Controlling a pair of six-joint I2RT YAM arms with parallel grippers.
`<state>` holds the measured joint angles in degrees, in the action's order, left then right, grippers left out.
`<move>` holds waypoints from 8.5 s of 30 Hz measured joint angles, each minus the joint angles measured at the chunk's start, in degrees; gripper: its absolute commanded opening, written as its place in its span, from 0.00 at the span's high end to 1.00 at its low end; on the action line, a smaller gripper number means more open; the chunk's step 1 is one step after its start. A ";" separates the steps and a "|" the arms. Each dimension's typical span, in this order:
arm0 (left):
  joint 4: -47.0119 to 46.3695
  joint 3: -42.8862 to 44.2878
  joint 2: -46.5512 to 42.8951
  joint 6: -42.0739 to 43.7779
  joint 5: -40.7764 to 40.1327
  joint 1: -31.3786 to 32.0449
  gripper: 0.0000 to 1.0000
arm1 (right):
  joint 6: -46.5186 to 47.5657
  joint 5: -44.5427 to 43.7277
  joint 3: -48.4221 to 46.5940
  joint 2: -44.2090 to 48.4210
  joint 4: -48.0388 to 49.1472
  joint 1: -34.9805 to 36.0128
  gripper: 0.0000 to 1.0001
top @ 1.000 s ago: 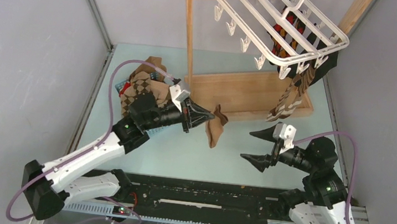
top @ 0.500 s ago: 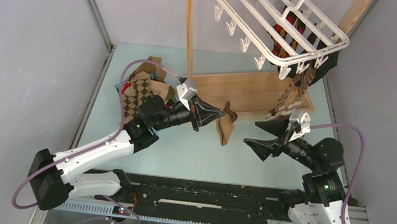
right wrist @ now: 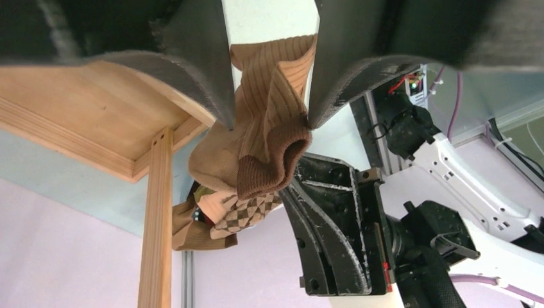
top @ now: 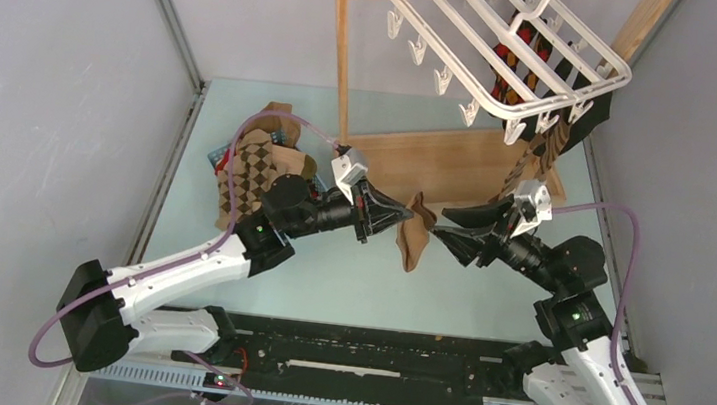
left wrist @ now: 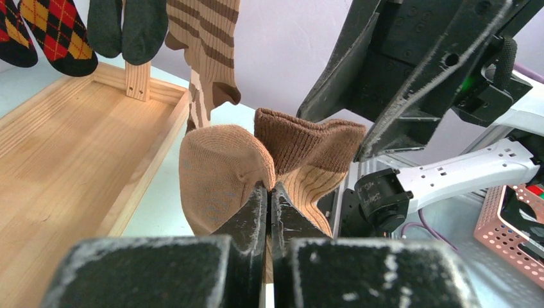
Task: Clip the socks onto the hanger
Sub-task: Pick up the sock from the bin.
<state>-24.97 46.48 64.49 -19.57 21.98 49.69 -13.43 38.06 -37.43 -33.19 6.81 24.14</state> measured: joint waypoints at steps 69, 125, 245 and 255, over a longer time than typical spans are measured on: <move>62.53 27.28 10.29 0.02 -27.65 -47.30 0.12 | 12.24 7.06 -4.33 0.90 -11.76 -11.50 1.00; -36.06 3.34 19.50 -1.90 21.77 -3.32 0.14 | 28.33 30.58 -19.43 1.84 -36.20 -28.92 1.00; -20.46 16.72 6.91 -1.42 -0.07 3.98 0.00 | 8.41 12.00 -21.11 5.05 -12.44 -22.97 1.00; -14.08 18.14 13.46 0.57 -3.15 5.46 0.06 | 19.26 2.60 -18.05 9.35 -25.20 -28.13 1.00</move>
<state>-39.05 64.62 77.95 -19.00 18.83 55.16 5.82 40.66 -55.48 -23.83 -18.39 -3.99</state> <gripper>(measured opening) 0.968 0.008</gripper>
